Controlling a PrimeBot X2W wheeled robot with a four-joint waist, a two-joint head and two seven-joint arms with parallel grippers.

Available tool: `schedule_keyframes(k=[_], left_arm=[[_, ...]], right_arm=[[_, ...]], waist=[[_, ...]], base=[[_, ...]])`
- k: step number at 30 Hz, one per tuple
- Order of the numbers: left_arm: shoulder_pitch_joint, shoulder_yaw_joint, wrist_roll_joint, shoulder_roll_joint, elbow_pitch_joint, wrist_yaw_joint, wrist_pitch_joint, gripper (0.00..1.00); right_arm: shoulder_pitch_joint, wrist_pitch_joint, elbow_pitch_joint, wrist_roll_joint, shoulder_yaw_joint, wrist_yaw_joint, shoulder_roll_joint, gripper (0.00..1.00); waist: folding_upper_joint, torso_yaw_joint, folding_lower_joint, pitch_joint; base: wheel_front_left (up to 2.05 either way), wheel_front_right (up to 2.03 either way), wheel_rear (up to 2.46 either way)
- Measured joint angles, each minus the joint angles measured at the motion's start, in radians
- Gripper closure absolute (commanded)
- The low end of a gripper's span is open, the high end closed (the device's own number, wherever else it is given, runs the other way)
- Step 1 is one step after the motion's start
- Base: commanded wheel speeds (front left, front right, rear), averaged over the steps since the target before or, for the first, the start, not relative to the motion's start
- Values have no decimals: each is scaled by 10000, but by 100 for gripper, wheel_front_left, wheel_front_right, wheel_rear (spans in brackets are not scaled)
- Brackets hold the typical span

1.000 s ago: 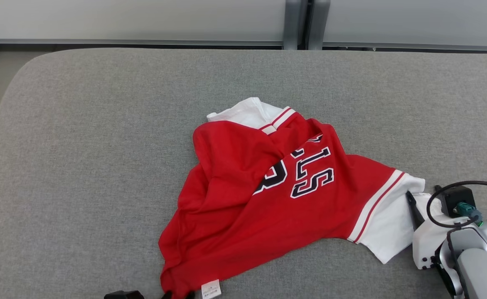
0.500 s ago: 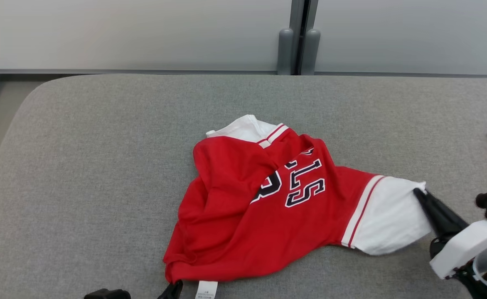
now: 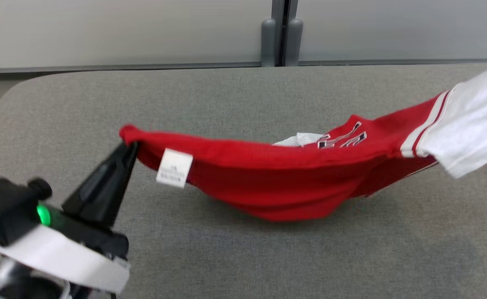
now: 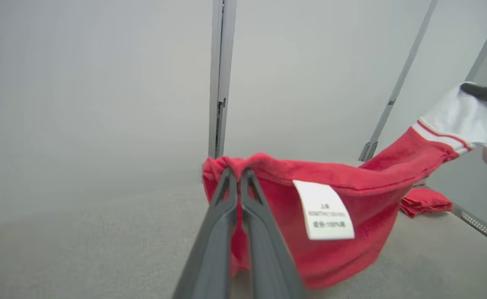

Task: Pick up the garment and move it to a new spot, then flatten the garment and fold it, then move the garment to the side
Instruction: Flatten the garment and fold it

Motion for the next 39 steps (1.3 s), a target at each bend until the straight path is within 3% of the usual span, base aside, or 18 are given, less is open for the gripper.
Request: schedule_keyframes(k=[6,12,15,19,23,27,30,35,39], left_arm=[[-4339,178,-640,290,1340,-146,911,100],[-9425,-140,-351,219,4600,-326,815,100],[-11680,-439,67,107,6381,-418,458,100],[-14129,-589,627,-65,8782,-495,-660,100],[-15728,-752,1126,-153,10801,-577,-2186,100],[-16336,-1014,1398,-247,12817,-669,-3866,100],[-15953,-1151,1200,-506,13804,-754,-4865,100],[-13733,-1689,861,-688,14648,-796,-6564,100],[-11156,-2190,58,-736,14040,-834,-7148,100]], right_arm=[[-3332,1768,19,-163,-221,0,-36,100],[-8071,2479,2230,-1902,90,0,895,100],[-10517,2132,3668,-3135,117,0,1689,100],[-13379,740,5568,-4589,119,0,2711,100],[-14937,-869,7390,-5409,90,0,3446,100],[-15178,-2157,8936,-5336,443,0,3781,100],[-14088,-2859,9120,-4681,623,0,3777,100],[-10145,-3674,7841,-3254,1174,0,3480,100],[-6324,-4196,6194,-2146,1087,0,3143,100]], waist=[[0,-91,0,1041],[0,-137,0,2519],[0,-144,-1,3317],[0,-131,0,4346],[-1,-123,0,5155],[0,-187,0,5678],[0,-220,1,5692],[0,-238,1,5317],[0,-283,0,4652]], base=[[0,0,0],[0,0,0],[0,0,0],[0,0,0],[0,0,0],[0,0,0],[0,0,0],[0,0,0],[0,0,0]])
